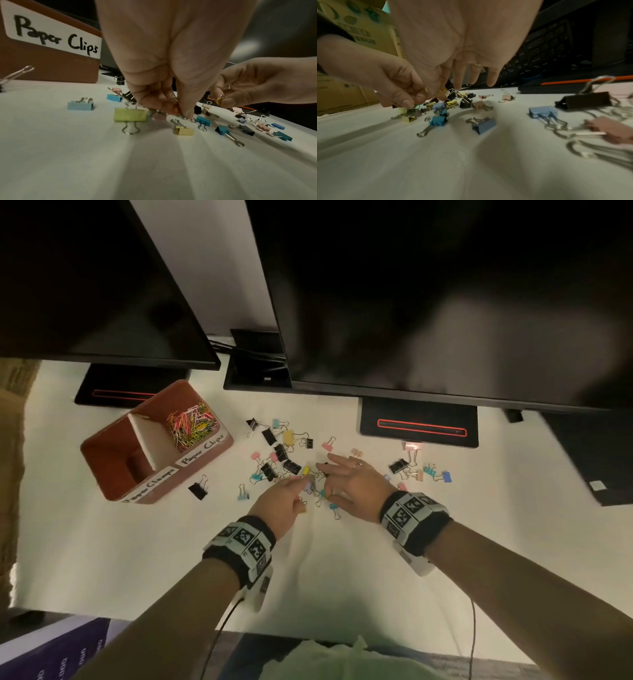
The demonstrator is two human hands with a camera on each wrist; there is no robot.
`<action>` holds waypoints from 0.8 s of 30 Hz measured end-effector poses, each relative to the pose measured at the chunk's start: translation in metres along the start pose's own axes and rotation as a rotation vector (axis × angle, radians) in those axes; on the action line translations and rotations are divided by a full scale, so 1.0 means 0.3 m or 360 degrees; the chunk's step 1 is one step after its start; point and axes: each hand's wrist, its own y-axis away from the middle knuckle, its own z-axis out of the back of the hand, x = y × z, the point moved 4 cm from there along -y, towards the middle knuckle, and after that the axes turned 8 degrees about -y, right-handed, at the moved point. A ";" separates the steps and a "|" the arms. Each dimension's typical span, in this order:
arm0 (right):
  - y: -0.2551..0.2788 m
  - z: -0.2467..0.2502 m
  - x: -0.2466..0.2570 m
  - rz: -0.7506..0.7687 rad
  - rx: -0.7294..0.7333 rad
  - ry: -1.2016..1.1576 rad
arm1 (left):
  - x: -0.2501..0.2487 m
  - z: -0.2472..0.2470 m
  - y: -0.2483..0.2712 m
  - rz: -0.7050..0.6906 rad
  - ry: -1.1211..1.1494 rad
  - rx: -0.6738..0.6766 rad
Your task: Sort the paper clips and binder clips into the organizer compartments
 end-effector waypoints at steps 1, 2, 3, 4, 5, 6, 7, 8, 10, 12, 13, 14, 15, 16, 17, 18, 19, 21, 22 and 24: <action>-0.012 -0.004 0.003 -0.0024 0.0052 0.0016 | 0.003 -0.001 -0.003 -0.0015 -0.0006 0.0025; -0.017 -0.003 0.000 -0.0051 0.0066 0.0022 | 0.007 -0.003 -0.002 -0.0027 -0.0024 0.0043; -0.012 0.000 -0.008 -0.0085 0.0047 0.0015 | 0.013 -0.004 0.002 -0.0034 -0.0051 0.0053; -0.001 0.008 -0.019 -0.0128 0.0006 0.0007 | 0.020 -0.004 0.010 -0.0034 -0.0068 0.0056; 0.015 0.015 -0.033 -0.0181 -0.0034 0.0005 | 0.030 -0.002 0.019 -0.0028 -0.0062 0.0042; 0.033 0.022 -0.047 -0.0238 -0.0063 0.0015 | 0.040 0.002 0.029 -0.0016 -0.0045 0.0021; 0.052 0.027 -0.059 -0.0293 -0.0082 0.0035 | 0.049 0.007 0.036 -0.0005 -0.0030 -0.0009; 0.071 0.029 -0.069 -0.0341 -0.0101 0.0053 | 0.055 0.011 0.042 0.0007 -0.0020 -0.0040; 0.106 0.034 -0.075 -0.0399 -0.0181 0.0065 | 0.052 0.024 0.045 0.0008 0.0005 -0.0103; 0.134 0.033 -0.077 -0.0400 -0.0314 0.0057 | 0.027 0.034 0.036 -0.0023 0.0050 -0.0160; 0.147 0.030 -0.080 -0.0399 -0.0367 0.0050 | 0.010 0.037 0.028 -0.0034 0.0074 -0.0185; 0.159 0.028 -0.084 -0.0400 -0.0407 0.0046 | -0.007 0.037 0.016 -0.0030 0.0094 -0.0205; 0.173 0.027 -0.089 -0.0407 -0.0434 0.0040 | -0.023 0.036 0.002 -0.0013 0.0114 -0.0227; 0.188 0.028 -0.097 -0.0418 -0.0463 0.0036 | -0.037 0.034 -0.015 0.0017 0.0134 -0.0243; 0.203 0.032 -0.106 -0.0434 -0.0493 0.0035 | -0.050 0.031 -0.033 0.0055 0.0151 -0.0255; 0.219 0.038 -0.116 -0.0455 -0.0525 0.0041 | -0.060 0.027 -0.052 0.0100 0.0152 -0.0260; 0.235 0.043 -0.127 -0.0485 -0.0545 0.0047 | -0.066 0.022 -0.071 0.0149 0.0138 -0.0255; 0.259 0.051 -0.148 -0.0541 -0.0530 0.0036 | -0.070 0.010 -0.103 0.0263 0.0103 -0.0209; 0.268 0.051 -0.157 -0.0563 -0.0486 0.0019 | -0.072 0.005 -0.113 0.0313 0.0083 -0.0180; 0.281 0.034 -0.168 -0.0566 -0.0330 -0.0045 | -0.074 -0.007 -0.126 0.0372 0.0043 -0.0140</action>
